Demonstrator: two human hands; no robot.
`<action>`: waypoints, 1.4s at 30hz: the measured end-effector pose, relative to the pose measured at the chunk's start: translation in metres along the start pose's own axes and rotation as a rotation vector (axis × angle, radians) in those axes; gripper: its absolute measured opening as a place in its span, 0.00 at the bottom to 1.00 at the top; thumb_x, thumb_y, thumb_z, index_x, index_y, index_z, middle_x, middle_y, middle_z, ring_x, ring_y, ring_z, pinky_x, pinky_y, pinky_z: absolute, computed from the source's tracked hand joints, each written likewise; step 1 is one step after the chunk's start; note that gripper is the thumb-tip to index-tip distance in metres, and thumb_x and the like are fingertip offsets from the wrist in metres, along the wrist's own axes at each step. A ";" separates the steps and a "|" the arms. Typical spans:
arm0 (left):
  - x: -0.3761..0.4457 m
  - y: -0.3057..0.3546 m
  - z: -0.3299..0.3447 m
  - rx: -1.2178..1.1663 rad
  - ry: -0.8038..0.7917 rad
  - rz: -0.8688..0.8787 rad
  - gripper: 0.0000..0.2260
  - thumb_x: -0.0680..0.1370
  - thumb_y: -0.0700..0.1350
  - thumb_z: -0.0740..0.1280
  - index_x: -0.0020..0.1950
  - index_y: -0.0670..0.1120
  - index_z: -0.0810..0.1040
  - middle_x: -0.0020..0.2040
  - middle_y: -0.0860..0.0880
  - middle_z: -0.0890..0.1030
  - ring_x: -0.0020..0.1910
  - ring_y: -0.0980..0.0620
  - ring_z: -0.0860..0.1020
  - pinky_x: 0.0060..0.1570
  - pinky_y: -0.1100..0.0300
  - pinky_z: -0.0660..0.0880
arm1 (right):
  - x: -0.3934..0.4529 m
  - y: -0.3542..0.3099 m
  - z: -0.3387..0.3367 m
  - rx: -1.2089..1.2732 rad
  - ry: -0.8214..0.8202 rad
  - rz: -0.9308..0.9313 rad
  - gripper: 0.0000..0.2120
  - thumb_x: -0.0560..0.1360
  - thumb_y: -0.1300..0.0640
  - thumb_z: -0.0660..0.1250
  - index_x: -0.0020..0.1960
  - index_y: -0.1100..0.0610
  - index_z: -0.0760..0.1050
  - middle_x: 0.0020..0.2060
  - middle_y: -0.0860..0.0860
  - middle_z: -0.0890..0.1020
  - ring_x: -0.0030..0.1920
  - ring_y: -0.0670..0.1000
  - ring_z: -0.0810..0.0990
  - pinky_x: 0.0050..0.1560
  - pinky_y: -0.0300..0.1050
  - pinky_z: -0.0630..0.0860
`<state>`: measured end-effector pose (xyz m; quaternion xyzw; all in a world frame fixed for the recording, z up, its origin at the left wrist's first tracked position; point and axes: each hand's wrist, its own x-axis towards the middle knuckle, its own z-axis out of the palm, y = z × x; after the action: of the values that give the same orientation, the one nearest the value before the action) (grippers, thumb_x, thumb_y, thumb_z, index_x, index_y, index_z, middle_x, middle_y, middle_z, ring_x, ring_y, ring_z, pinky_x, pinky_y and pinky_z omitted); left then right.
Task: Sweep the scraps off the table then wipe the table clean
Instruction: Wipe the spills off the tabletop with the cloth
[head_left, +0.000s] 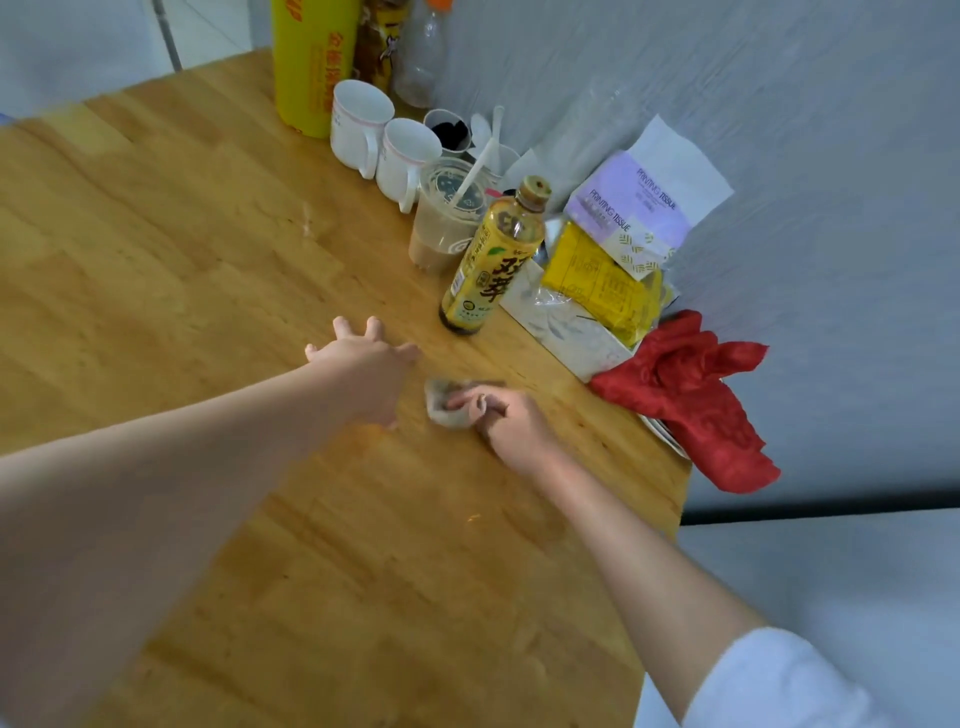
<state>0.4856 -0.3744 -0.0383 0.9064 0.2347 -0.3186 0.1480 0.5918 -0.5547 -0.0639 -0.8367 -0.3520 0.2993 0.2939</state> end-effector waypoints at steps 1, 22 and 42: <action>-0.001 0.000 0.000 -0.001 0.007 0.002 0.45 0.73 0.59 0.74 0.80 0.63 0.48 0.77 0.45 0.52 0.77 0.30 0.49 0.67 0.32 0.67 | -0.013 0.001 0.002 0.022 -0.060 0.014 0.18 0.78 0.64 0.64 0.45 0.43 0.84 0.50 0.38 0.84 0.59 0.43 0.79 0.61 0.42 0.73; -0.126 -0.069 0.058 -0.095 0.175 0.036 0.26 0.81 0.56 0.64 0.78 0.60 0.60 0.76 0.52 0.63 0.73 0.46 0.64 0.64 0.48 0.74 | -0.116 0.004 0.048 0.343 0.291 0.336 0.17 0.76 0.66 0.58 0.41 0.52 0.82 0.25 0.48 0.77 0.26 0.47 0.75 0.28 0.40 0.71; -0.198 -0.202 0.079 -0.286 0.064 -0.599 0.68 0.54 0.75 0.75 0.80 0.59 0.35 0.81 0.43 0.37 0.77 0.28 0.39 0.71 0.27 0.51 | -0.098 -0.047 0.099 0.626 0.326 0.200 0.20 0.77 0.69 0.55 0.32 0.53 0.74 0.24 0.56 0.67 0.24 0.53 0.64 0.25 0.47 0.63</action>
<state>0.2043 -0.3025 0.0064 0.7768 0.5375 -0.2832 0.1659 0.4464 -0.5745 -0.0668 -0.7731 -0.1084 0.2825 0.5574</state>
